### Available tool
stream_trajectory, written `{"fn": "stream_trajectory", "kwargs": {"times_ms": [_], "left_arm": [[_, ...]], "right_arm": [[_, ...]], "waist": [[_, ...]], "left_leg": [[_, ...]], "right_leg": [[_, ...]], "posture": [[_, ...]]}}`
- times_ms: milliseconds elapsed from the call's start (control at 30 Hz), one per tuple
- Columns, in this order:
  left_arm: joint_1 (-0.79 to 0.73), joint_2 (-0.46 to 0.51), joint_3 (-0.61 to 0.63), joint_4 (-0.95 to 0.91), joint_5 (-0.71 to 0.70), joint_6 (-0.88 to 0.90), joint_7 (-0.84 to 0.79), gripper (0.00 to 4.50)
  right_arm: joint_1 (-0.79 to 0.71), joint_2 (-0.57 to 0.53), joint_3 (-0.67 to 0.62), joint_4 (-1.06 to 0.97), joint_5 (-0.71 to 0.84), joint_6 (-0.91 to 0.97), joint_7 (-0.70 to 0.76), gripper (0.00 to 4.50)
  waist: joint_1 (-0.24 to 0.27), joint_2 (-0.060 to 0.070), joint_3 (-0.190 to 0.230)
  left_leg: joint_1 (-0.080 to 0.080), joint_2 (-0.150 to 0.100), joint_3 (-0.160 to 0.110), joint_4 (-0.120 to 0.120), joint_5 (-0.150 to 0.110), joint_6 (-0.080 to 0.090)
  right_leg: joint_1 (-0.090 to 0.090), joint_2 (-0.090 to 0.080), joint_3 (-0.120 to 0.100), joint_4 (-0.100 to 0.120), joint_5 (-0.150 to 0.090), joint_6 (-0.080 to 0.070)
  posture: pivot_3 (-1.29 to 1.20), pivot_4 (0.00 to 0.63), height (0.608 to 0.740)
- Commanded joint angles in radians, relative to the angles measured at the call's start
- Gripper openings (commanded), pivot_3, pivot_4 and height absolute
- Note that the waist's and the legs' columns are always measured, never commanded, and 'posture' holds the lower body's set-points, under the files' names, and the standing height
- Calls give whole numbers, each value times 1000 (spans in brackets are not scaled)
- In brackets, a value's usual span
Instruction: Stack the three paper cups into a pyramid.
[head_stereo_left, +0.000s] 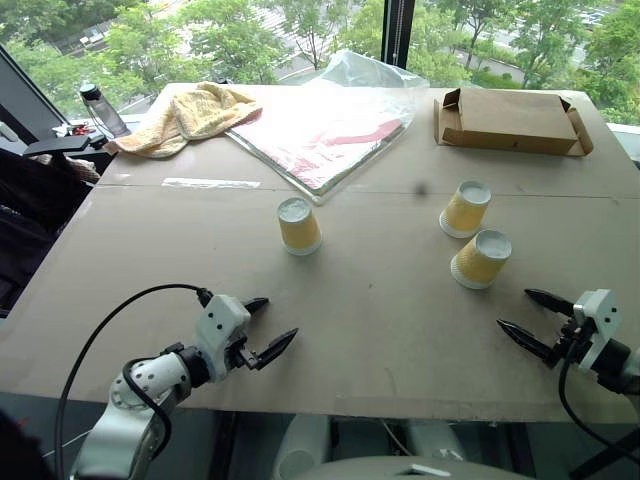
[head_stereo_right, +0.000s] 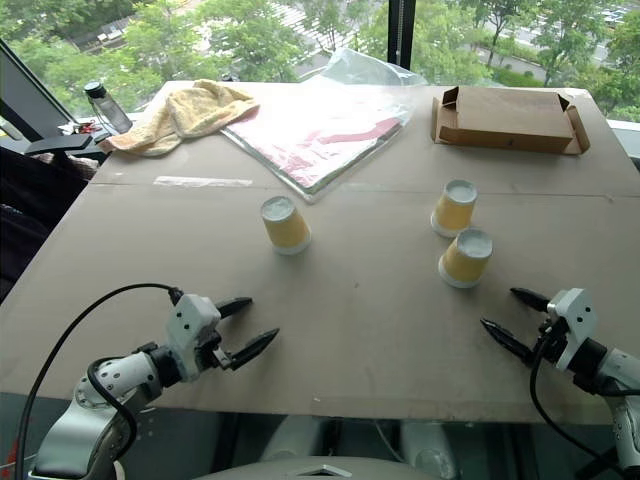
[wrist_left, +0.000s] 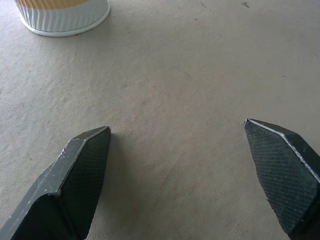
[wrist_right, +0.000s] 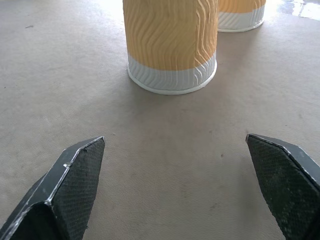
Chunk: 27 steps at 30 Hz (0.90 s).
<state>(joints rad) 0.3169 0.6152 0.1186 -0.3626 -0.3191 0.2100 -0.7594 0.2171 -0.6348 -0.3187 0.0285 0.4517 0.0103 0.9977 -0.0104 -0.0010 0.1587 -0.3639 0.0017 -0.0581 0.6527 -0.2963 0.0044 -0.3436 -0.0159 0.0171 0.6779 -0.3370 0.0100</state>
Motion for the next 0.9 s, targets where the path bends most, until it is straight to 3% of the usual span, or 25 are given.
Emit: {"fn": "stream_trajectory", "kwargs": {"times_ms": [33, 900], "left_arm": [[-5, -12, 22, -18, -21, -2, 8, 4394], [-70, -33, 43, 17, -48, -15, -3, 4394]], "right_arm": [[5, -9, -36, -2, 14, -29, 13, 4500], [14, -6, -18, -69, 22, 8, -11, 4500]], "waist": [[0, 0, 0], [0, 0, 0]], "left_leg": [[0, 0, 0, 0, 0, 0], [0, 0, 0, 0, 0, 0]], "right_leg": [[0, 0, 0, 0, 0, 0], [0, 0, 0, 0, 0, 0]], "posture": [[0, 150, 740], [0, 150, 740]]}}
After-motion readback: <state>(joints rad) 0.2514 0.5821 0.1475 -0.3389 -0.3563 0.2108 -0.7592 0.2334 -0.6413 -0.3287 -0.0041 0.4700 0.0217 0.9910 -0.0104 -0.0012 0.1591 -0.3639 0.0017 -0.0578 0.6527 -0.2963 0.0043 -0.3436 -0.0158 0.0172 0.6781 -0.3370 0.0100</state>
